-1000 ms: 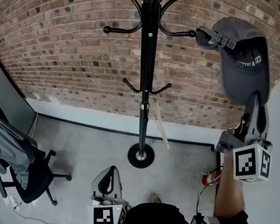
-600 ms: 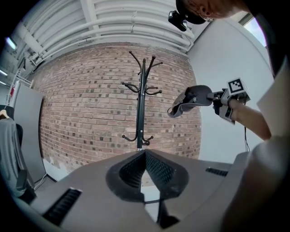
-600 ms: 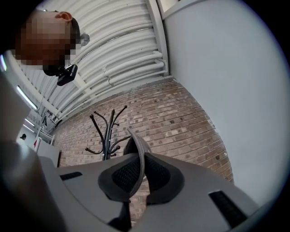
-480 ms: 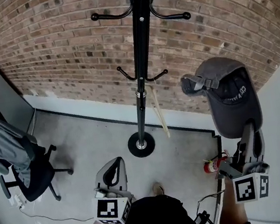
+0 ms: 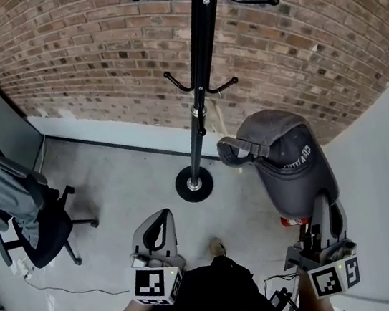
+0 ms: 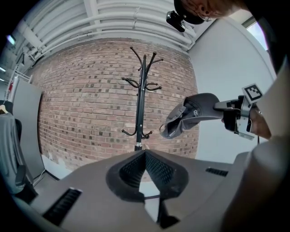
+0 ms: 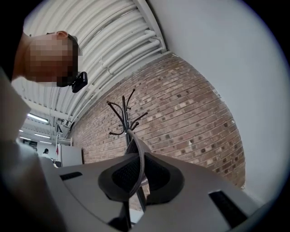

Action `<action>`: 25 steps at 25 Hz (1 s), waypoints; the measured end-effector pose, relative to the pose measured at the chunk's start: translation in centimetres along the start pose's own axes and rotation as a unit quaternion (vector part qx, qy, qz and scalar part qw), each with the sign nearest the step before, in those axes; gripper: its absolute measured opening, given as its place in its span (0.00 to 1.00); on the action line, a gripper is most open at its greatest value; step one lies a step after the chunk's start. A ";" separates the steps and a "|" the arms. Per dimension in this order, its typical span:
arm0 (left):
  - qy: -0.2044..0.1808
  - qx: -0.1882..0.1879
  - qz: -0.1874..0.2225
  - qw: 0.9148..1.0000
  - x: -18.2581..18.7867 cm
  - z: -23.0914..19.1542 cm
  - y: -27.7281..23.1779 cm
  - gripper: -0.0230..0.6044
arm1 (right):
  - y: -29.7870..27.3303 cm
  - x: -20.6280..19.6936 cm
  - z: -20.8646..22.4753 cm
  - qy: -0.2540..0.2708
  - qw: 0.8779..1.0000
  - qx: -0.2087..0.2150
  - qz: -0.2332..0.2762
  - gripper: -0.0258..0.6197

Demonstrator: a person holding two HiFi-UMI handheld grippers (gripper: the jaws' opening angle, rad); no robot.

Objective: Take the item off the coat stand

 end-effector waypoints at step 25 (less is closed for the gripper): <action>0.026 0.079 0.039 0.996 -2.7 -9.5 11.6 0.08 | 0.9 -9.4 -20.1 -0.009 0.970 0.192 -0.146 0.09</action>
Point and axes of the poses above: the fingertips, and each gripper's own axes: y backward along the fingers, z to its right, x out of its top, the point moved 2 cm from there along y, backward along the fingers, and after that the axes turned 4 degrees about x, right-handed, at the moved point
